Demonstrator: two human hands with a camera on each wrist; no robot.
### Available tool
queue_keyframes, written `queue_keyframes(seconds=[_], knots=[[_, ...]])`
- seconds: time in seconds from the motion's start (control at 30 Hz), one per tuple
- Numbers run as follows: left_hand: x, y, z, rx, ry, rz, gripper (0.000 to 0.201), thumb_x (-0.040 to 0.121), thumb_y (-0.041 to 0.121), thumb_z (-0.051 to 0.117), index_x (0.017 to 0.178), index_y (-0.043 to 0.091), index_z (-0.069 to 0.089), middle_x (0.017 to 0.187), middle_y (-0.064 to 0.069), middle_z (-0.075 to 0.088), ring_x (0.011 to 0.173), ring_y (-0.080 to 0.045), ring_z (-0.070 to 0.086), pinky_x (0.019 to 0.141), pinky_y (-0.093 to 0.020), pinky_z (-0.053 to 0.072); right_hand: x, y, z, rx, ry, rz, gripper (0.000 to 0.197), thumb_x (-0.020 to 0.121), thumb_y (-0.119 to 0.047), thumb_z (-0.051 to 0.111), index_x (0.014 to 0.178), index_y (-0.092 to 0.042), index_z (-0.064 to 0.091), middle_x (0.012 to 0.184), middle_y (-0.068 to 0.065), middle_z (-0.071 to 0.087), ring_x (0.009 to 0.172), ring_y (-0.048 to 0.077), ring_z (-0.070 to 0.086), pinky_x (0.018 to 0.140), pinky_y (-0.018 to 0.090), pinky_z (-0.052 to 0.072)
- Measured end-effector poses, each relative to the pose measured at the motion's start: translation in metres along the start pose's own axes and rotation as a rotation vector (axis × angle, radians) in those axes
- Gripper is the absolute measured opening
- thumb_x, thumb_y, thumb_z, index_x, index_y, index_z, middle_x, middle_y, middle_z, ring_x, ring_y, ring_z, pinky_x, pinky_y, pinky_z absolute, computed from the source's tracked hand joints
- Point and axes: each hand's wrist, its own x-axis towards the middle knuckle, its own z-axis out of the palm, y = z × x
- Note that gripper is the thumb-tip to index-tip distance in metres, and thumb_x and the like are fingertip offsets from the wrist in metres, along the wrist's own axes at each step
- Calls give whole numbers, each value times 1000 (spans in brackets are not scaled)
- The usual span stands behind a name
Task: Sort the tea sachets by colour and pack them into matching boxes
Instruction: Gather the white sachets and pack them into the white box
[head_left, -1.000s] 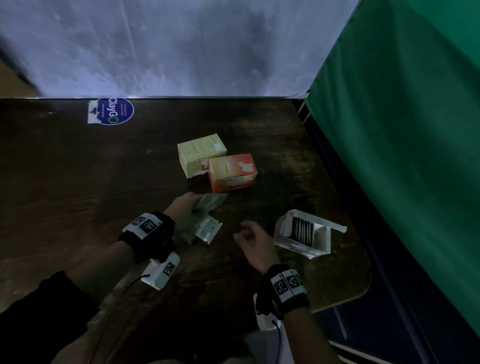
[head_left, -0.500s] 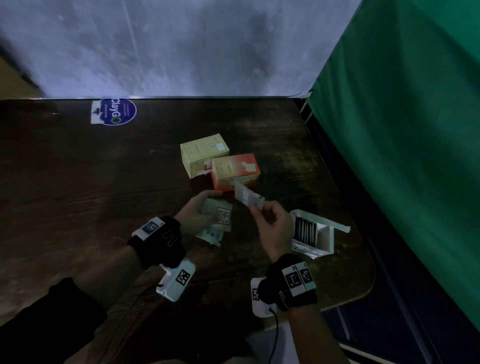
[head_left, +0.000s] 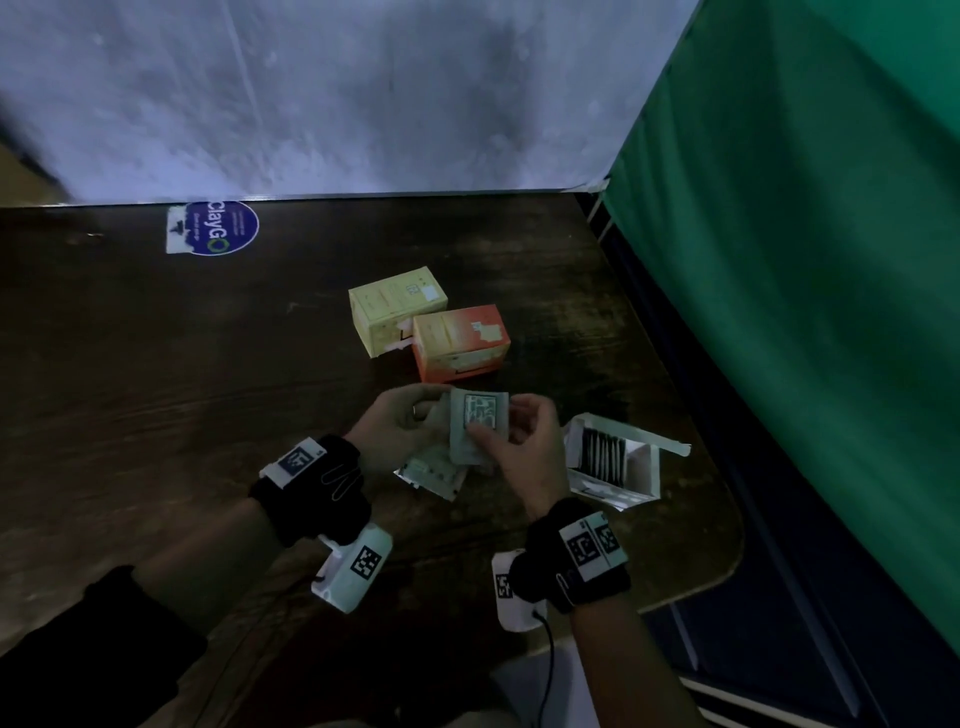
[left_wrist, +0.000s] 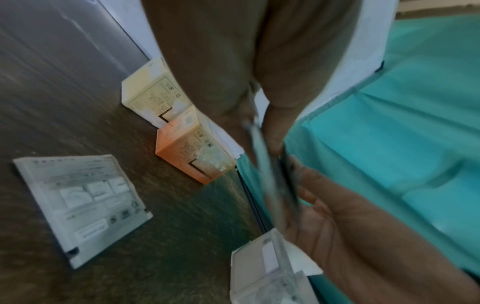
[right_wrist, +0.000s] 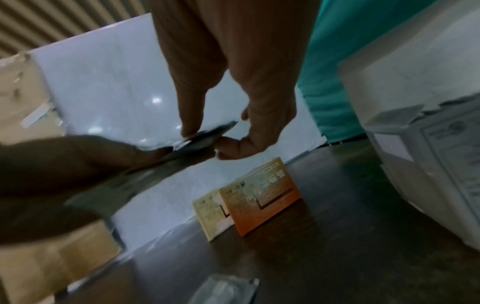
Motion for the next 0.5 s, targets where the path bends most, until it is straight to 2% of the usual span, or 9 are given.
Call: queue_keyframes(seconds=[0.1,0.2,0.3,0.4,0.5], knots=[[1,1,0,-69,60,-73,25,81,15,70,104,21,62,95,2,67,83,-13,66,65,-17,54,4,1,-5,116,-32,92,49,74,-20,81,116,-15,56,112,2,66,100,14,65,82,34,58],[1,-1,-2,-37,-89,-115,35,74,16,77,104,25,63,100,4,69,89,-10,67,70,-19,54,5,3,-5,149,41,117,45,74,-18,80,114,-13,60,110,3,68,99,15,66,82,37,58],[0,-2,-2,17,-203,-116,38,74,8,76,106,23,65,101,6,70,88,-6,68,73,-20,55,6,5,-7,176,94,156,41,74,-18,81,110,-14,63,107,3,69,98,17,67,83,42,58],[3,-6,-2,48,-144,-65,29,82,1,67,108,15,64,98,3,68,85,-8,66,76,-22,55,4,7,-9,176,114,167,40,75,-19,80,111,-12,64,106,2,70,96,15,67,77,33,59],[10,-8,1,11,-17,-150,30,91,-4,51,117,11,53,104,-6,61,83,-17,61,72,-32,52,1,5,-11,212,125,137,32,80,-20,76,109,-14,66,101,-2,70,92,11,67,60,17,55]])
